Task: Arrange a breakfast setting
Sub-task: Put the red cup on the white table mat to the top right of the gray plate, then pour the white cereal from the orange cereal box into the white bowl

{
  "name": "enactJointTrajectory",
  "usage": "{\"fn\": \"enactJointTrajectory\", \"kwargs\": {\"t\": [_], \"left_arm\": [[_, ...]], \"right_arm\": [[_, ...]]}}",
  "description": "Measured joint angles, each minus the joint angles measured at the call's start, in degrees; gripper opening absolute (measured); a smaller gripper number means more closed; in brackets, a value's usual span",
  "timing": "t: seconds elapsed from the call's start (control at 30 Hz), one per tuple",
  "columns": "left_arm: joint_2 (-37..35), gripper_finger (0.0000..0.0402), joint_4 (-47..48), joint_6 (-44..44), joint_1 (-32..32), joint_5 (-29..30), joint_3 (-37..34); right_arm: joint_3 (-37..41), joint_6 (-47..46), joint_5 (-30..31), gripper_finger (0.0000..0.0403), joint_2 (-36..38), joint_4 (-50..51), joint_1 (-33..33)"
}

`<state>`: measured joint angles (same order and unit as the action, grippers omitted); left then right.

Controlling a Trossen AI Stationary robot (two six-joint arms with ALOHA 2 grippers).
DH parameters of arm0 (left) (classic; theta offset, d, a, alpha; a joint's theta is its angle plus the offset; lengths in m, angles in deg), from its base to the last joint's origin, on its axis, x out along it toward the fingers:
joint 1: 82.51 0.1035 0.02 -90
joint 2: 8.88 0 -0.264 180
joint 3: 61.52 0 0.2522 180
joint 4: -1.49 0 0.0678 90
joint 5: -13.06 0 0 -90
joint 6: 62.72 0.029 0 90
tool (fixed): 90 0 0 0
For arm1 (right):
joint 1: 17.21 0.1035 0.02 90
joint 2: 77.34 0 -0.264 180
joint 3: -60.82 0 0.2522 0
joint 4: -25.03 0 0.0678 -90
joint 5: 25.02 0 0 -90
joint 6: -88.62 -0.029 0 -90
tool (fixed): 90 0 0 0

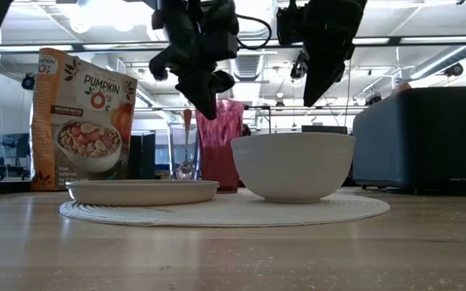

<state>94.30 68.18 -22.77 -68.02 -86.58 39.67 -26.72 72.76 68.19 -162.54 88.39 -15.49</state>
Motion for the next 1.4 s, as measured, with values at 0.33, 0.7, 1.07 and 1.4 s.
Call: {"fn": "enactJointTrajectory", "kwargs": {"t": [0.33,0.7,1.07,1.4], "left_arm": [[-0.02,0.001,-0.21,-1.97,-0.47,0.15,-0.34],[-0.04,0.0032,0.07,-3.5,-0.47,0.13,0.16],[-0.17,0.006,1.28,-4.23,-0.47,0.62,0.71],[-5.31,0.0066,1.84,-4.53,-0.36,1.15,0.69]], "right_arm": [[0.0,-0.11,-0.09,0.0121,0.0,-1.09,0.0],[0.0,-0.17,-0.11,0.0121,0.0,-1.18,0.0],[0.0,-0.2,-0.11,0.0121,-0.02,-2.38,0.0],[0.0,-0.17,-0.11,0.0121,-0.09,-2.62,0.0]]}}
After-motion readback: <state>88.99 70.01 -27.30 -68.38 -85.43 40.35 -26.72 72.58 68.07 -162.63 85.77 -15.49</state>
